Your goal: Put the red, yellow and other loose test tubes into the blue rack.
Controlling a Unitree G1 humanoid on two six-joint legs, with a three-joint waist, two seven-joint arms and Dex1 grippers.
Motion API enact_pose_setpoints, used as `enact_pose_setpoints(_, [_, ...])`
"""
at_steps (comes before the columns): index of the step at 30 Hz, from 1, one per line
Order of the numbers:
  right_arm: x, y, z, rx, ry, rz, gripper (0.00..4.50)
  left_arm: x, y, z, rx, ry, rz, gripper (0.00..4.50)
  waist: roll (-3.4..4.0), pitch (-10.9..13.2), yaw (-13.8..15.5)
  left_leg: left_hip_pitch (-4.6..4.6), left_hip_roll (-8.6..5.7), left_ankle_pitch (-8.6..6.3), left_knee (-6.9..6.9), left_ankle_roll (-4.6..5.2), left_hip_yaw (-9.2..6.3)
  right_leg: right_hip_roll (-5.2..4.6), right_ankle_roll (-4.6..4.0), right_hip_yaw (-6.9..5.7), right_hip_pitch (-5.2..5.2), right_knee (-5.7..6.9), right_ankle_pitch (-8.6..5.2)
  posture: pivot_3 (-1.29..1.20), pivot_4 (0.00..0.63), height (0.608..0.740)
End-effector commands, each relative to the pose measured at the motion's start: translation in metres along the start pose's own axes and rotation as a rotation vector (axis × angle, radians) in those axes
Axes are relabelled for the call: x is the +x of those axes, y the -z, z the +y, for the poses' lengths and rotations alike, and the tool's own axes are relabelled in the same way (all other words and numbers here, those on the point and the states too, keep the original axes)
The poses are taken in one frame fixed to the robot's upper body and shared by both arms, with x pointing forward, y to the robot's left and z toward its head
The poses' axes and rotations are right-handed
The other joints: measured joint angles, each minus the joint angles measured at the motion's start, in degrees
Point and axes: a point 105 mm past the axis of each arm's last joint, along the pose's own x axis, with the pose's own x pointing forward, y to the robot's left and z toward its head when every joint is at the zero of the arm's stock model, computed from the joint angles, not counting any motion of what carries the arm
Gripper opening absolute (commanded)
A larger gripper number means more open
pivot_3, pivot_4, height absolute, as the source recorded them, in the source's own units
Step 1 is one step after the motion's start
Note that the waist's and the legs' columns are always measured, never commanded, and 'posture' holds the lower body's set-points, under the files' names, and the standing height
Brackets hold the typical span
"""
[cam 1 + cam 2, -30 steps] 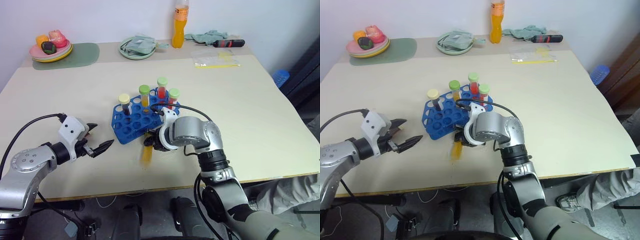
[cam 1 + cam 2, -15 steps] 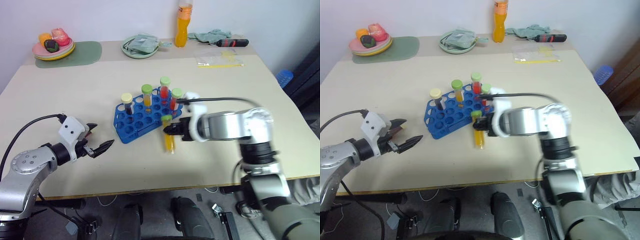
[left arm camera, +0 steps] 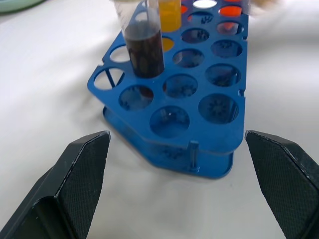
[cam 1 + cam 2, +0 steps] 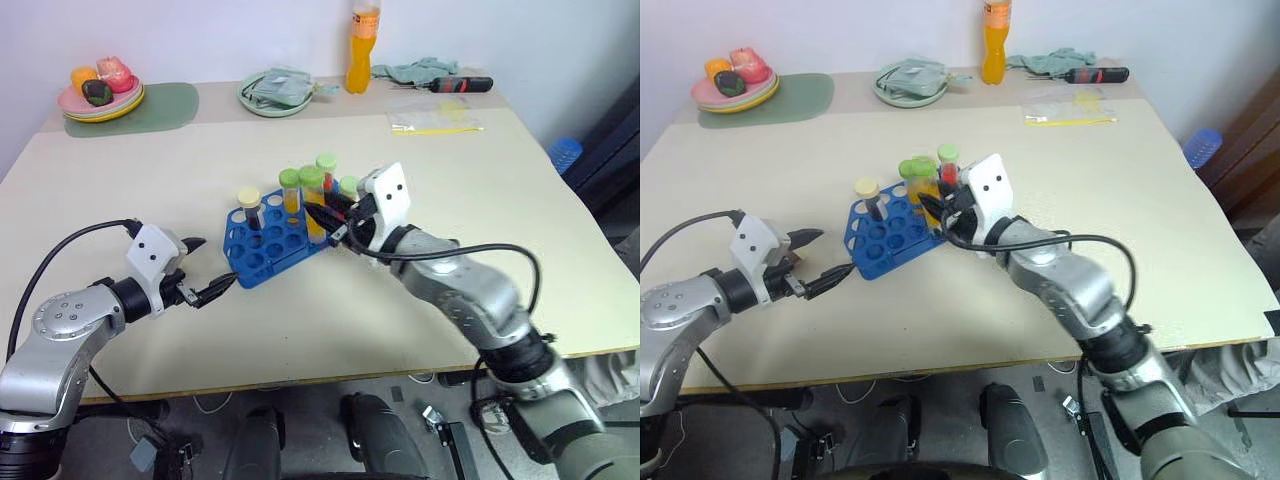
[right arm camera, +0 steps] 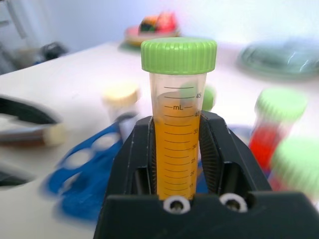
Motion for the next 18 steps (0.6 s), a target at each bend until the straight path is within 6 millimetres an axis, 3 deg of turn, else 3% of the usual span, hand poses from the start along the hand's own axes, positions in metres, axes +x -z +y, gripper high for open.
enact_pose_setpoints(1, [0.005, -0.010, 0.003, -0.088, 0.008, -0.109, 0.74, -0.007, -0.006, 0.004, 0.014, -0.024, -0.023, 4.50, -0.01, 0.00, 0.04, 0.00, 0.00, 0.00, 0.00, 0.00, -0.01, 0.00, 0.00, 0.00, 0.00, 0.01, 0.00, 0.00, 0.150, 0.740])
enact_pose_setpoints(18, [-0.003, 0.022, -0.006, -0.086, 0.051, -0.063, 0.74, -0.014, -0.006, 0.001, -0.007, -0.007, -0.026, 4.50, -0.01, -0.01, 0.44, 0.18, -0.06, 0.05, 0.03, -0.09, -0.03, -0.05, -0.02, 0.00, 0.04, 0.29, 0.00, 0.00, 0.150, 0.740])
